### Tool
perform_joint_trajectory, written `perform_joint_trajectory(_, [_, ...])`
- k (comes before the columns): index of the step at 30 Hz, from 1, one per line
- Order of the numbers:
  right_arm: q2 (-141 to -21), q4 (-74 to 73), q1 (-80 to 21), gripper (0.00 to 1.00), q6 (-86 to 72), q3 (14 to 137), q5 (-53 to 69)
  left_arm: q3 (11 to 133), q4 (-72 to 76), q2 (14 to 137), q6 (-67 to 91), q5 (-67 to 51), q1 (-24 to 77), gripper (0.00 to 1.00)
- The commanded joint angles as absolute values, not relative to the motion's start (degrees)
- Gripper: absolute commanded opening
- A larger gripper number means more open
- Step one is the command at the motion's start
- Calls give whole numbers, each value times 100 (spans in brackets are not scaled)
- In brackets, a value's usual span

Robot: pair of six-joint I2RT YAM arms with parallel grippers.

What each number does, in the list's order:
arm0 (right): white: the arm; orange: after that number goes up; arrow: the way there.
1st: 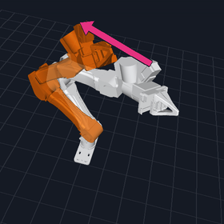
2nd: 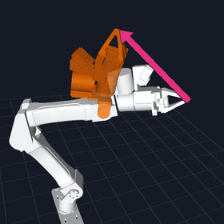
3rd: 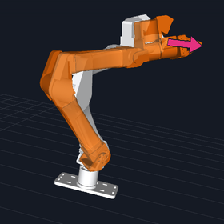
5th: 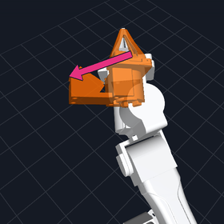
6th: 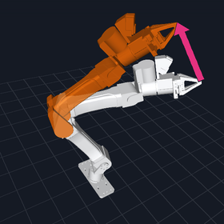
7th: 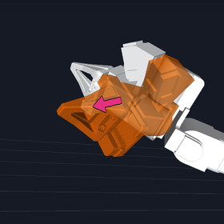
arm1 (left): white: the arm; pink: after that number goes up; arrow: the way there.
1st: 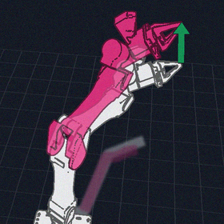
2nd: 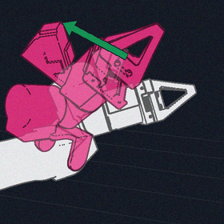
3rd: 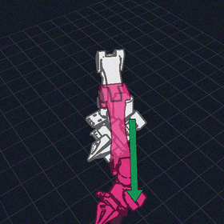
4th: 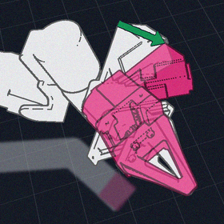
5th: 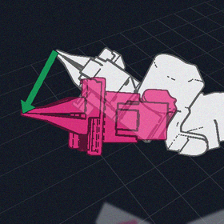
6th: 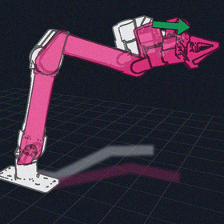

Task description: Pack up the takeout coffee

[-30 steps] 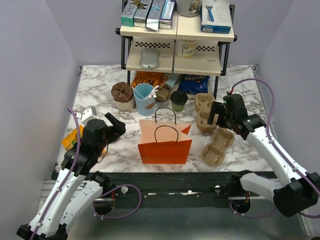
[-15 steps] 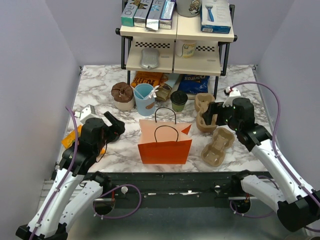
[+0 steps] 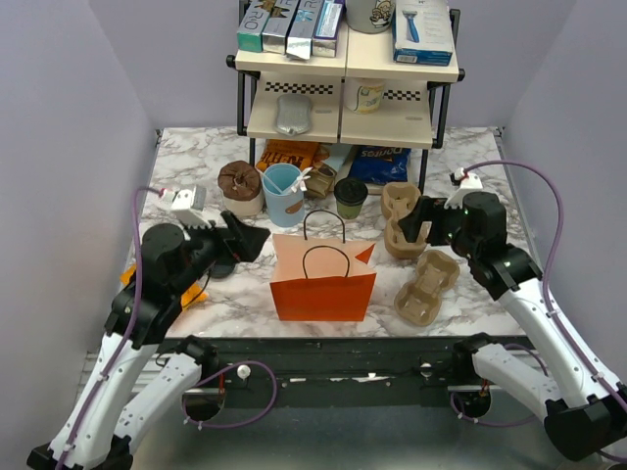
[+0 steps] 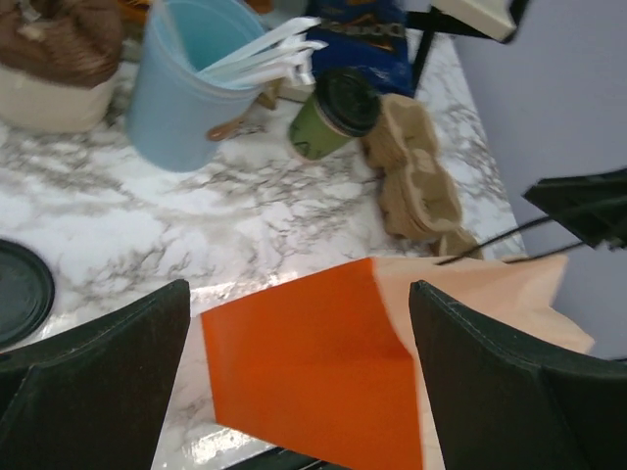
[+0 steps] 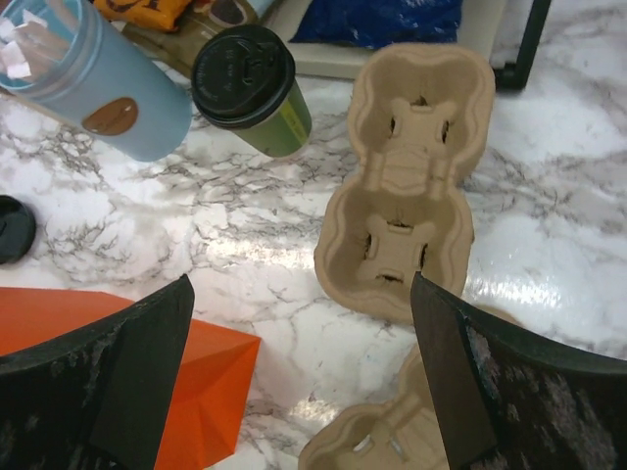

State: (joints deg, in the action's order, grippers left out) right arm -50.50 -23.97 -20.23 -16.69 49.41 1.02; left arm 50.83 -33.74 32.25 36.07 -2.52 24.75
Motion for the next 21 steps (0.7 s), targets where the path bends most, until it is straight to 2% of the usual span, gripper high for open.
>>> perform_joint_trajectory(1, [-4966,-2980,-2030,100,-2312,5001,-45,5747,-1910,4129,2410,-2657,2461,99])
perform_joint_trajectory(6, [-4974,-2927,-2030,100,-2136,5054,843,6056,-2091,5114,935,-3540,2470,99])
perform_joint_trajectory(11, [-5115,-3014,-2030,100,-1899,5150,1028,5266,-1204,4676,221,-4201,2496,99])
perform_joint_trajectory(16, [-5221,-2980,-2030,100,-1890,5159,1204,5527,-1624,5193,167,-3885,2540,98])
perform_joint_trajectory(21, [-5230,-2962,-2030,100,-1837,5150,1406,5862,-1811,5782,123,-3666,2619,94])
